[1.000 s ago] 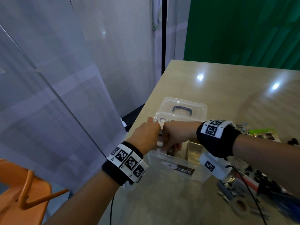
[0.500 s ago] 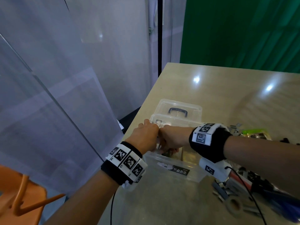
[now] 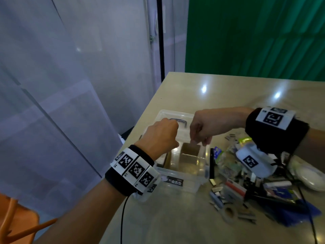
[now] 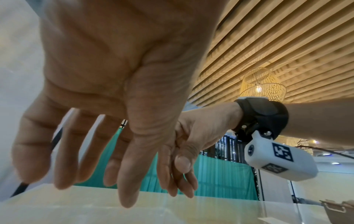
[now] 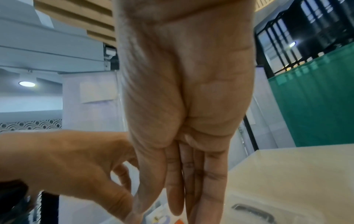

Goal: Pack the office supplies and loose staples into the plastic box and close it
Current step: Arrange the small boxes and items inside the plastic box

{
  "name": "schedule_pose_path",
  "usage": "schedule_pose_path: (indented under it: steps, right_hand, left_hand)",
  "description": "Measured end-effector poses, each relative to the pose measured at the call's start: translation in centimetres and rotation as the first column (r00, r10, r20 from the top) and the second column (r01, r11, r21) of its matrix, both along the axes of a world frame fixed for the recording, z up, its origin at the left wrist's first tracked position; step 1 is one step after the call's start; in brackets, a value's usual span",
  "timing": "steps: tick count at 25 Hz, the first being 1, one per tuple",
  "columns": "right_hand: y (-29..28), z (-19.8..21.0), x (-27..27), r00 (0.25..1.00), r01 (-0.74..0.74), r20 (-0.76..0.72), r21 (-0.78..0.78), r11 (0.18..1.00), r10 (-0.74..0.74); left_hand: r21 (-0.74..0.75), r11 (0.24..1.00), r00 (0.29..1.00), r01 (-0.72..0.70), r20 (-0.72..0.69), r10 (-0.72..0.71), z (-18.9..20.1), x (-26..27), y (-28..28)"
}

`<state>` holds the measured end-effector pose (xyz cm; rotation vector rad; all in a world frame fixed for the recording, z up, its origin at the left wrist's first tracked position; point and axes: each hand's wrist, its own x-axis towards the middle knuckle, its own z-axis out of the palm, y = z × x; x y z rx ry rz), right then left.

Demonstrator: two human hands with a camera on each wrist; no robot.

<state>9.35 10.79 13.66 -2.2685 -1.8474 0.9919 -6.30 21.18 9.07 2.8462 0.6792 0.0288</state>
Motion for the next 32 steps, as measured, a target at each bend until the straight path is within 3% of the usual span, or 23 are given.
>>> schedule_pose_path:
  steps: [6, 13, 21, 24, 32]
  right_hand:
    - [-9.1, 0.5, 5.9, 0.994, 0.113, 0.018, -0.057, 0.992, -0.112]
    - [-16.5, -4.2, 9.2, 0.986, 0.153, -0.050, -0.117, 0.981, -0.160]
    - [-18.3, -10.5, 9.3, 0.997, 0.048, -0.046, -0.147, 0.988, -0.056]
    - [-18.4, -12.5, 9.2, 0.999, -0.022, -0.045, -0.110, 0.994, 0.017]
    - [-18.8, -11.7, 11.8, 0.993, 0.080, -0.079, -0.053, 0.995, -0.084]
  left_hand:
    - [0.004, 0.989, 0.989, 0.145, 0.042, -0.145, 1.4, 6.2, -7.5]
    - [-0.054, 0.967, 0.967, 0.249, -0.040, -0.251, -1.4, 11.0, -15.8]
    - [-0.167, 0.968, 0.919, 0.189, -0.316, -0.234, -6.3, 11.0, -19.0]
    - [-0.189, 0.975, 0.935, 0.113, -0.311, -0.168, -8.7, 9.8, -19.3]
    - [-0.247, 0.969, 0.972, 0.028, -0.221, -0.085, -11.1, 8.1, -19.2]
